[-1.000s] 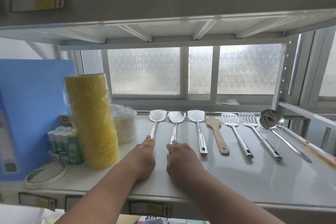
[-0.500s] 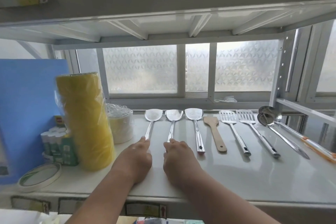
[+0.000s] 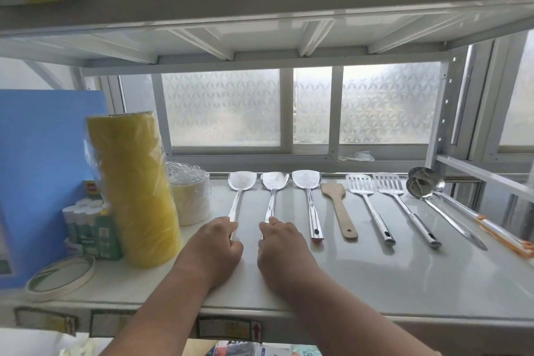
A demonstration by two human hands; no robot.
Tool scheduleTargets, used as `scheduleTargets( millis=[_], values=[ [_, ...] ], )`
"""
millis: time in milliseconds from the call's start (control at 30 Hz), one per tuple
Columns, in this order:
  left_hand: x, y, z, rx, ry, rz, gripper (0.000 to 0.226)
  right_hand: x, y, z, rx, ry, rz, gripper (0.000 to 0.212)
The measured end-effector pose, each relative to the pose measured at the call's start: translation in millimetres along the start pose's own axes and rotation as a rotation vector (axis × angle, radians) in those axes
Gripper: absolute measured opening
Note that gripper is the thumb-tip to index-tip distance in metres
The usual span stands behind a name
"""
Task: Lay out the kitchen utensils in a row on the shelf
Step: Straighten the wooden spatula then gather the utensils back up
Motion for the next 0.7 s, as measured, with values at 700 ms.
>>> scheduleTargets(
  millis=[700],
  values=[
    [-10,12,-16,-0.070,-0.017,-0.159,0.030,1,9,-15,-0.045,-0.026,0.304,0.030]
  ],
)
Point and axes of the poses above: each hand's wrist, its own z-axis towards the middle knuckle, its own y-axis out of the back of the hand, x = y × z, the point moved 2 cm from there along z, towards the middle knuckle, and after that the axes turned 15 degrees about x, right-handed, at the moved point
